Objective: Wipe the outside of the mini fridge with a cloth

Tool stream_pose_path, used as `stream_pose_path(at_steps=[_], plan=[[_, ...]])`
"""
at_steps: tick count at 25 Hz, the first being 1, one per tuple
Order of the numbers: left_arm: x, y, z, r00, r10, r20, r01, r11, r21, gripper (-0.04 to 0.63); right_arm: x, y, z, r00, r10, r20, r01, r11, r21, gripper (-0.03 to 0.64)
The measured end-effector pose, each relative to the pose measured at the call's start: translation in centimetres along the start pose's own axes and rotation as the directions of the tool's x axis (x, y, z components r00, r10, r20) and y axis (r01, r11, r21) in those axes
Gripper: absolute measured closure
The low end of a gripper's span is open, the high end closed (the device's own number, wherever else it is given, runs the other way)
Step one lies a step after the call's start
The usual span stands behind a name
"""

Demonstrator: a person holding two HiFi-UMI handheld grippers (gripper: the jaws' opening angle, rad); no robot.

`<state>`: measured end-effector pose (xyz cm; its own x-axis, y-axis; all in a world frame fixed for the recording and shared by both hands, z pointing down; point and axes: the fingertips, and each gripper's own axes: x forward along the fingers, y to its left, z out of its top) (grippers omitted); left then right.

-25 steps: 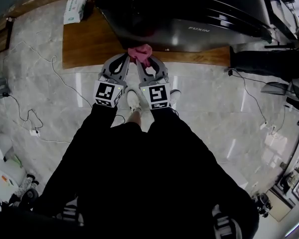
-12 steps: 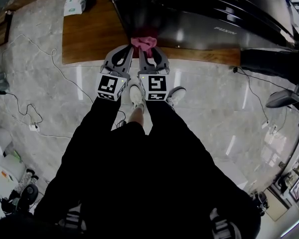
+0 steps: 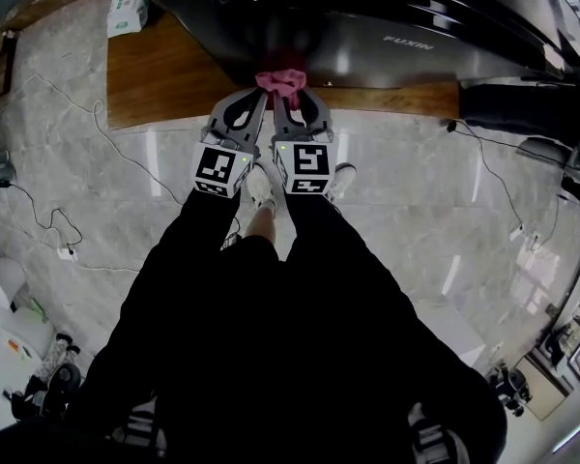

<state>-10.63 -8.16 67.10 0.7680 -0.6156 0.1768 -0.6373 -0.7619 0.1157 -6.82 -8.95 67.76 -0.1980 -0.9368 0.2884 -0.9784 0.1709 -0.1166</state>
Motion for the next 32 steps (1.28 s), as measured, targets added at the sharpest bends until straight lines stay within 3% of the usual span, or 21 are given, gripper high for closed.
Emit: stream_pose_path(at_steps=[10, 26, 32], plan=[[4.6, -6.4, 0.5, 0.998, -0.056, -0.011, 0.057, 0.998, 0.020, 0.589, -3.6, -7.5, -0.3, 0.999, -0.052, 0.001, 0.052, 0.999, 0.017, 0.527], [17.0, -18.8, 1.9, 0.989, -0.148, -0.013, 0.148, 0.989, -0.007, 0.589, -8.4, -25.2, -0.5, 0.987, -0.152, -0.047, 0.155, 0.986, 0.059, 0.526], [19.8, -21.7, 2.8, 0.989, -0.150, -0.004, 0.150, 0.988, -0.021, 0.589, -9.5, -28.5, 0.1, 0.988, -0.146, -0.045, 0.149, 0.987, 0.067, 0.526]])
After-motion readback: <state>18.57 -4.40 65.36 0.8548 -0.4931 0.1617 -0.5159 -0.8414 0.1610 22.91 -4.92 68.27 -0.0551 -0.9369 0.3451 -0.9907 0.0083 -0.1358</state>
